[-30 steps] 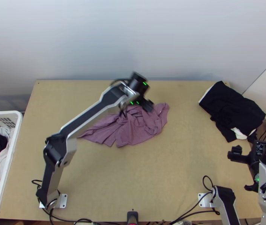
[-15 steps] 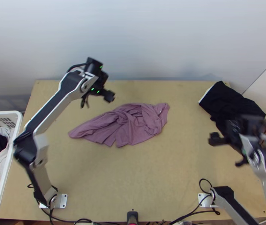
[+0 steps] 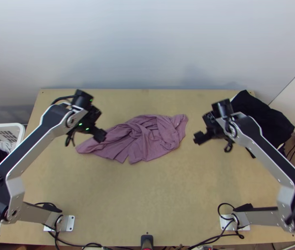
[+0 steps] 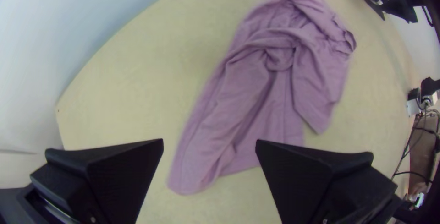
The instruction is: Fold the t-shirt
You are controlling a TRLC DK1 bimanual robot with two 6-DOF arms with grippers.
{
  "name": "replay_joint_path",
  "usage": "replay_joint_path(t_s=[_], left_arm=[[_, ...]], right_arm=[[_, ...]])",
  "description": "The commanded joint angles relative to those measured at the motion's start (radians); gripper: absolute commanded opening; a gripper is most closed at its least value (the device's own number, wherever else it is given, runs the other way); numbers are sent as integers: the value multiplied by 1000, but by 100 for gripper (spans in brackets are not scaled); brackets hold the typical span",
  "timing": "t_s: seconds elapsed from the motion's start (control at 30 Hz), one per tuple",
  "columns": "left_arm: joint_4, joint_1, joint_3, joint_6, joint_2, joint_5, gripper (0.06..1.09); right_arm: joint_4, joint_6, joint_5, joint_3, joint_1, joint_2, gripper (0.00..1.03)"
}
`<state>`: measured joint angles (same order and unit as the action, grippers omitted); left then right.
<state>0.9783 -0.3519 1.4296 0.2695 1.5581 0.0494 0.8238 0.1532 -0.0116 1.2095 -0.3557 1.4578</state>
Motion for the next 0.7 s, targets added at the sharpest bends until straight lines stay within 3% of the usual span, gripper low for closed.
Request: replay_joint_path(t_s=[0.0,0.07,0.33,0.67], left_arm=[[-4,79,-135,16,-121,18,104],[-16,85,-156,14,-142,35,104],[-44,67,-225,11,-178,69,104],[-98,99,-268,39,-184,98,104]], right_arm=[[-167,-32,15,110,0,170,70],[-252,-12,15,124,3,214,69],[-287,16,16,285,-17,469,69],[-239,-15,73,496,-29,664,69]])
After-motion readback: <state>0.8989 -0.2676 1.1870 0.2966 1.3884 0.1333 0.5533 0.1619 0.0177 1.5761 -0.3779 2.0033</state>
